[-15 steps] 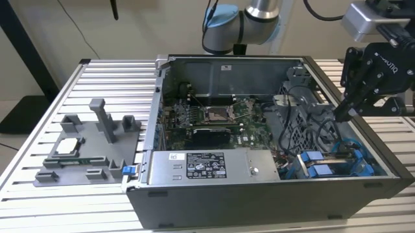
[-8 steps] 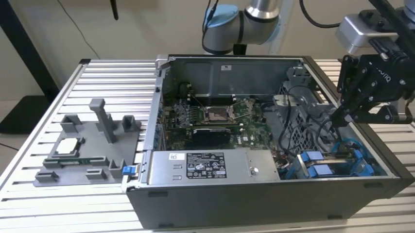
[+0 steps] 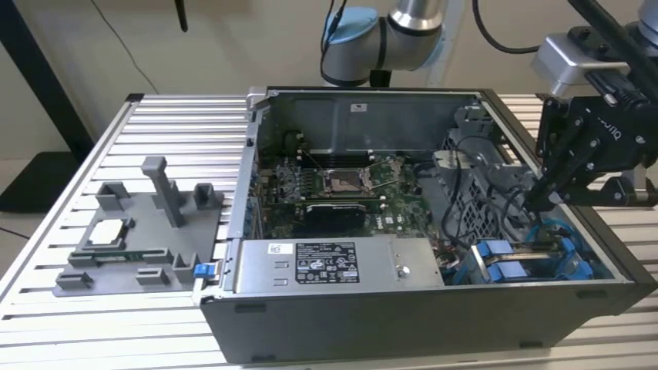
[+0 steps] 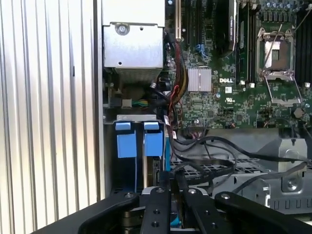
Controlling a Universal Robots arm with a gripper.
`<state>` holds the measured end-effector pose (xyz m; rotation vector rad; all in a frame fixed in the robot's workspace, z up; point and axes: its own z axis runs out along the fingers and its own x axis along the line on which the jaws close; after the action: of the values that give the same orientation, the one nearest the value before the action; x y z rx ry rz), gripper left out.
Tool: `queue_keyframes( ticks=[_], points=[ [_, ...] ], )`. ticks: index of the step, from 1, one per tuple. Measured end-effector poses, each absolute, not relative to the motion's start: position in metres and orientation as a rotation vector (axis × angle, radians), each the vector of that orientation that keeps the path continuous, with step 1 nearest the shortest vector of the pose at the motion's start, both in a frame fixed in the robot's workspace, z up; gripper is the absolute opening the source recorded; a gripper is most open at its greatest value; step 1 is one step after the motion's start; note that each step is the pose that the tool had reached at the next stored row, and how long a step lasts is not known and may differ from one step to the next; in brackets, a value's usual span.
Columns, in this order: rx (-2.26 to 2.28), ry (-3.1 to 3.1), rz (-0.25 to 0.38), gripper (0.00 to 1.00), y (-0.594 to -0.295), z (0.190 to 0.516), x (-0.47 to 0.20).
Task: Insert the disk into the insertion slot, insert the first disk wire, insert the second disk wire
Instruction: 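Insert the second disk wire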
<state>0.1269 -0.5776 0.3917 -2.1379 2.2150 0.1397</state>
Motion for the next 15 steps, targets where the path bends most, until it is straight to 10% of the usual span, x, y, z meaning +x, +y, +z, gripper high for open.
queue_keyframes(
  ticks=[15],
  points=[
    [-2.162,2.241,0.071,0.0,-0.582,0.378,0.126]
  ],
)
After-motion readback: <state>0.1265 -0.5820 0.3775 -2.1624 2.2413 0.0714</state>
